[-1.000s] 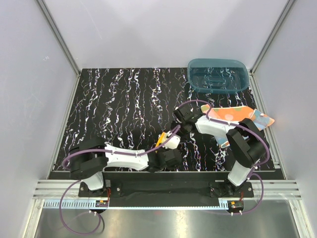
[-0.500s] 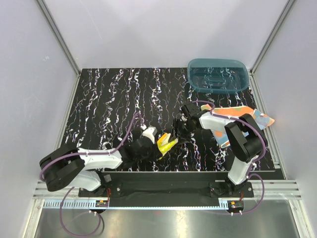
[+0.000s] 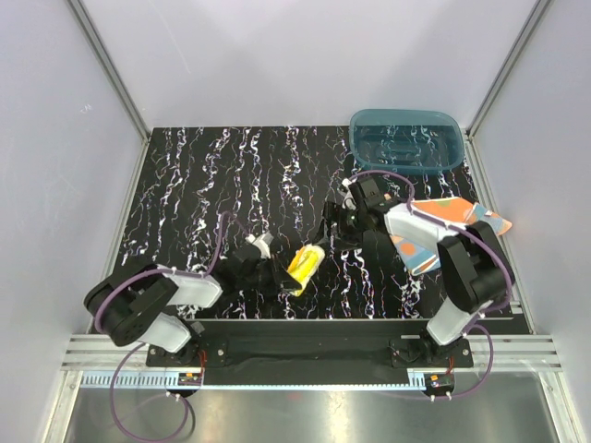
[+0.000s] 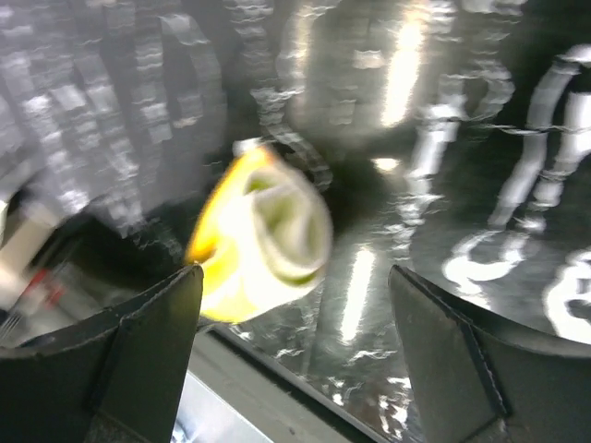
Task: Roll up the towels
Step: Roll the towel
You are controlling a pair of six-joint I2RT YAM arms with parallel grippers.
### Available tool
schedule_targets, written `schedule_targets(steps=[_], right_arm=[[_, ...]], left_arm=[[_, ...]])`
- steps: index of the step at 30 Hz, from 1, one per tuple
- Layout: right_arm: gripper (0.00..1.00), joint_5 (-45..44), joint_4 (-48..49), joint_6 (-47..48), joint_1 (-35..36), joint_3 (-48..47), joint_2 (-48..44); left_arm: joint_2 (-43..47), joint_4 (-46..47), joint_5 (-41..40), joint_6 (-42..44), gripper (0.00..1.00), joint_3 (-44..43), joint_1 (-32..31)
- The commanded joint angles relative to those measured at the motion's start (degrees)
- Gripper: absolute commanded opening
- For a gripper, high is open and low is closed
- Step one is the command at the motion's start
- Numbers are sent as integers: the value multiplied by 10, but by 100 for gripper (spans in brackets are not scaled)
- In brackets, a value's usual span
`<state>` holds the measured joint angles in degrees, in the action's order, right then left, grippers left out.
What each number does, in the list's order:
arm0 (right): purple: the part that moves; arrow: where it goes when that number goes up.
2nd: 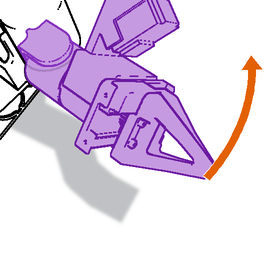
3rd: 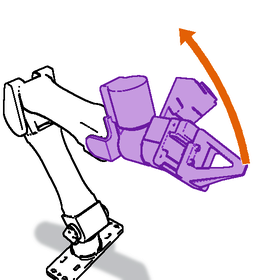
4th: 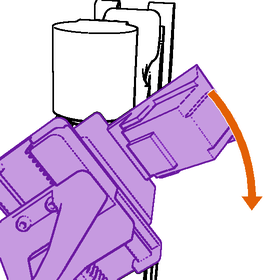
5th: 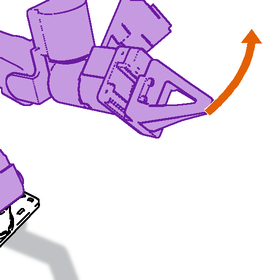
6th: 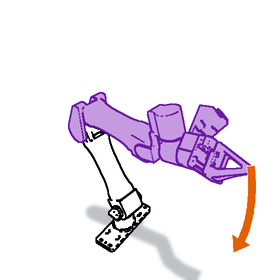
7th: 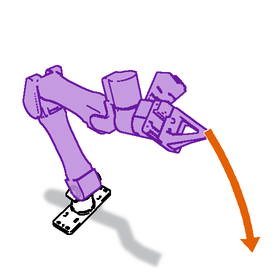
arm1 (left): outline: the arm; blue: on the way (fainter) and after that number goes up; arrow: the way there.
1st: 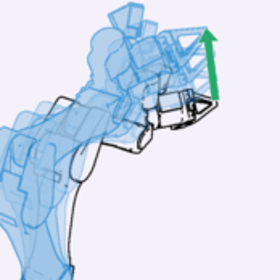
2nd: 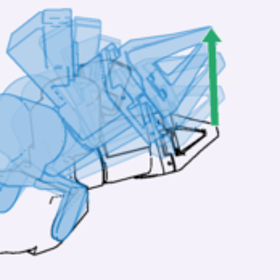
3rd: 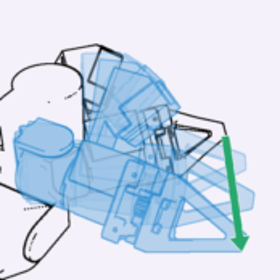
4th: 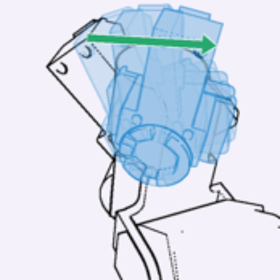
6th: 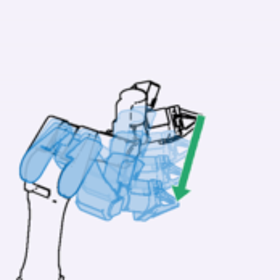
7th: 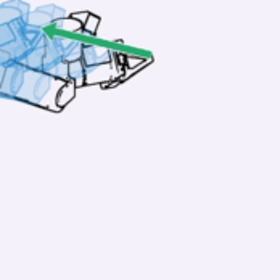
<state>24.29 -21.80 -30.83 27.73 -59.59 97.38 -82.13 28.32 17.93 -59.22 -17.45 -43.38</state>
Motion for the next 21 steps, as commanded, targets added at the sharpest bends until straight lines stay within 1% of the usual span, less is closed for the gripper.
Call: schedule_targets(steps=[1, 2, 3, 6, 8, 10, 13, 17, 21], right_arm=[[89, 92, 111, -19, 0, 47, -68], [89, 105, 132, -26, 0, 62, -76], [89, 141, 191, -33, 0, 97, -84], [90, 197, 308, -71, 0, 159, -108], [89, 207, 340, -88, 0, 179, -107], [89, 206, 370, -99, 1, 201, -99], [87, 203, 402, -108, 14, 218, -79], [85, 156, 414, -110, 54, 222, -58], [81, 125, 468, -136, 84, 233, -26]], left_arm=[[-40, 64, 72, -93, 0, 23, 30], [-47, 69, 77, -104, 0, 26, 43], [-62, 82, 83, -114, 0, 35, 47], [-95, 135, 106, -153, 0, 50, 65], [-109, 176, 122, -182, 0, 58, 75], [-123, 196, 128, -196, 0, 64, 80], [-125, 173, 127, -188, 0, 63, 88], [-129, 165, 134, -190, 0, 75, 107], [-141, 169, 144, -194, 0, 82, 122]])
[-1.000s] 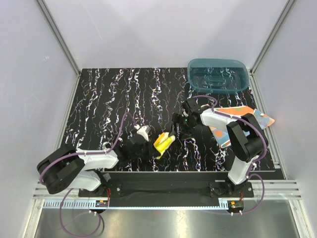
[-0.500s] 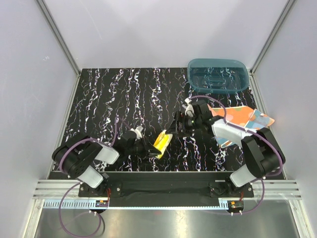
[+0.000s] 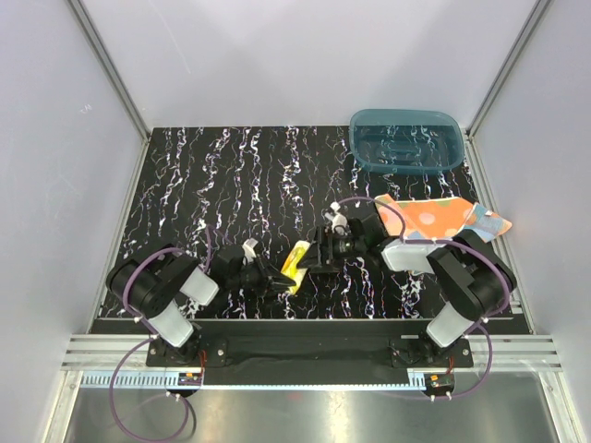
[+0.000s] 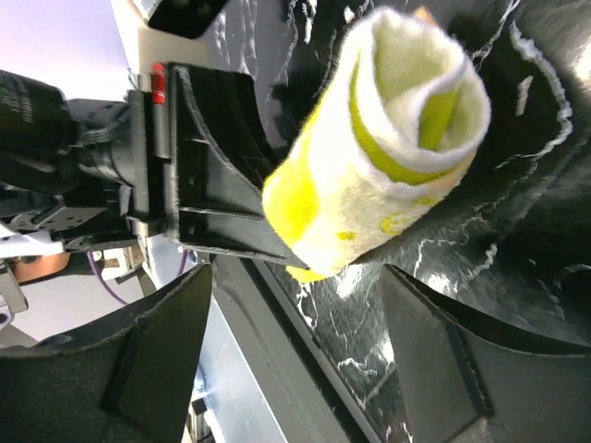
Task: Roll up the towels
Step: Roll the towel, then place the rolled towel into the container
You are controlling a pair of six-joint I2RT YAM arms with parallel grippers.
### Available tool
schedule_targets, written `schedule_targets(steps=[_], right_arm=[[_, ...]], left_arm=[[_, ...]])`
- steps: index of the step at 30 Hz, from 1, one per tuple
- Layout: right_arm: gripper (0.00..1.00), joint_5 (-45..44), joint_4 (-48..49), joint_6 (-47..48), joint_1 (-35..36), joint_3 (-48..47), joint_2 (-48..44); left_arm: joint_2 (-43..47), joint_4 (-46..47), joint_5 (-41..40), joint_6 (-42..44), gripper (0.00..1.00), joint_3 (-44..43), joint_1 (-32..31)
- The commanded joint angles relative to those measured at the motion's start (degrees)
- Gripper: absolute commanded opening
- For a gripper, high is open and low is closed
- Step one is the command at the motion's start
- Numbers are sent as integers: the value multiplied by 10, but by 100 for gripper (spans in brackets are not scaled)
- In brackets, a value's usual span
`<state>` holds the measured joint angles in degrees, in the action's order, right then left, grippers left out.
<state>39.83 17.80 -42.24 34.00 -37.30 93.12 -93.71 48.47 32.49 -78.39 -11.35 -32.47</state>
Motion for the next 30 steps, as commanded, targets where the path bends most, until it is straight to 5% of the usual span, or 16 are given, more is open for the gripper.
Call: schedule_targets(steps=[1, 30], right_arm=[[79, -37, 79, -29, 26, 11, 27], [57, -85, 255, -67, 68, -8, 207]], left_arm=[[-31, -25, 4, -6, 0, 25, 16], [-92, 91, 51, -29, 0, 63, 74]])
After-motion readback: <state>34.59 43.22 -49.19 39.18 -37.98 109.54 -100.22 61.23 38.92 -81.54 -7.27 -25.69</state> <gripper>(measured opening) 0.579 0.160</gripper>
